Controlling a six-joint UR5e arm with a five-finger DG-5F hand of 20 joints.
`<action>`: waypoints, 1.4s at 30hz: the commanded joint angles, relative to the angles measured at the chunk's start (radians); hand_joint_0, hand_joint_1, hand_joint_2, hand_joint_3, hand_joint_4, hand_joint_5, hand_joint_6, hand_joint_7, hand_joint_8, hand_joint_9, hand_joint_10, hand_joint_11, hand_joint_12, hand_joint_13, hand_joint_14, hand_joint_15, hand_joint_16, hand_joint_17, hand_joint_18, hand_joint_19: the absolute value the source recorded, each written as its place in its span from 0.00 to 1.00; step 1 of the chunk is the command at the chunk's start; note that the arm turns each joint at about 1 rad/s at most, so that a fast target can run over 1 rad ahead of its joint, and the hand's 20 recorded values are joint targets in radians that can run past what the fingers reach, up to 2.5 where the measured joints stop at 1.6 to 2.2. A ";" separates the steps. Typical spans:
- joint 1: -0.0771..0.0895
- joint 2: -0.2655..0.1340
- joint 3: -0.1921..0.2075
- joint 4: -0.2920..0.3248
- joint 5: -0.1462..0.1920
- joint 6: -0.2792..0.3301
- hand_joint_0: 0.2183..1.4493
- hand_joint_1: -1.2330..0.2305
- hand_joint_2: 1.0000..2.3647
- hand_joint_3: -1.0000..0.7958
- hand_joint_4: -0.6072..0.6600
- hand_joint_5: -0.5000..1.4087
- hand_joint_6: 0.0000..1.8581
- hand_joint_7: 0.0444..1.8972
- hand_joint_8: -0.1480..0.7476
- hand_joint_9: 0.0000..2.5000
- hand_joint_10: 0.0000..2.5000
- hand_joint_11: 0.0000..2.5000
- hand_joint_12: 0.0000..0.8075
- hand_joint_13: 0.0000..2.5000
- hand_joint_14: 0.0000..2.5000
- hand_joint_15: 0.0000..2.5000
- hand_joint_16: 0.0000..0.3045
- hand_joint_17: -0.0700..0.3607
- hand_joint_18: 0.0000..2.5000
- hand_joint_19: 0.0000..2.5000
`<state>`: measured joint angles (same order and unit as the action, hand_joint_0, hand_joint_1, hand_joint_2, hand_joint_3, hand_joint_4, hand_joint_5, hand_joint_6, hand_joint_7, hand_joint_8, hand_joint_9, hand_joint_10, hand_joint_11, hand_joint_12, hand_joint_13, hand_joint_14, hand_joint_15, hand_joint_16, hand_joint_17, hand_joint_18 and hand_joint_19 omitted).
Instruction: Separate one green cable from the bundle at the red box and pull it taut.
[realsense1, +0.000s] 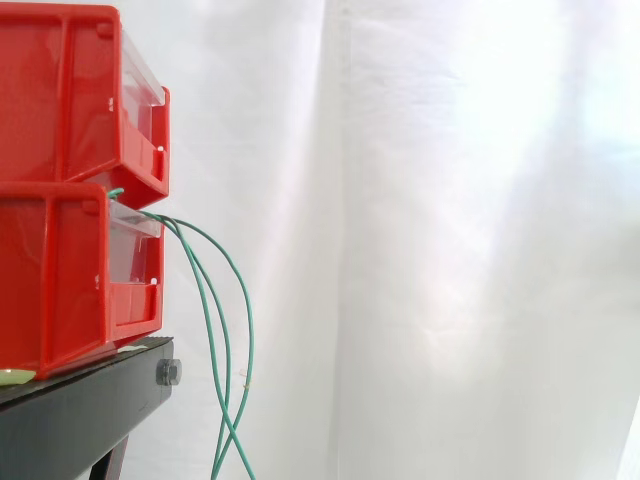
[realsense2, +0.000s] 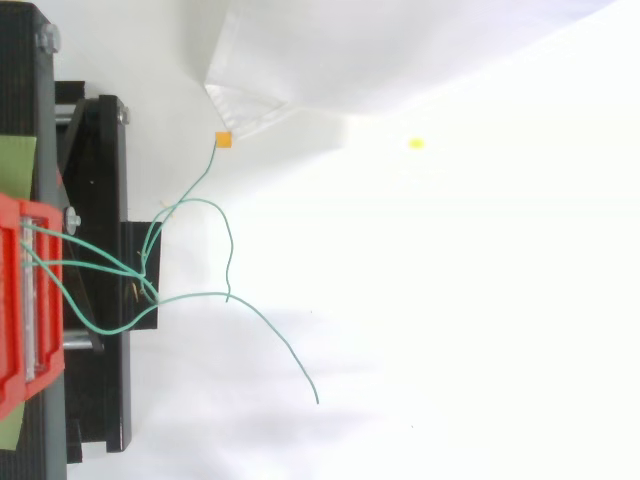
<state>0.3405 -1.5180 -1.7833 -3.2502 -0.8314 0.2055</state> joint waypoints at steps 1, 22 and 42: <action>0.000 0.001 0.001 0.000 0.000 0.000 0.24 0.37 0.00 0.28 0.63 0.18 0.27 0.40 0.44 0.40 0.01 0.36 0.38 0.32 0.01 0.32 0.15 0.39 0.25 0.35; 0.000 0.001 -0.001 0.001 0.000 0.000 0.25 0.37 0.00 0.28 0.61 0.16 0.27 0.39 0.43 0.35 0.01 0.24 0.36 0.30 0.01 0.23 0.13 0.36 0.21 0.33; 0.000 0.001 -0.001 0.000 0.000 0.000 0.25 0.41 0.00 0.29 0.64 0.17 0.27 0.37 0.47 0.28 0.01 0.22 0.54 0.34 0.01 0.28 0.09 0.30 0.06 0.29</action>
<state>0.3405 -1.5175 -1.7837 -3.2498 -0.8314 0.2056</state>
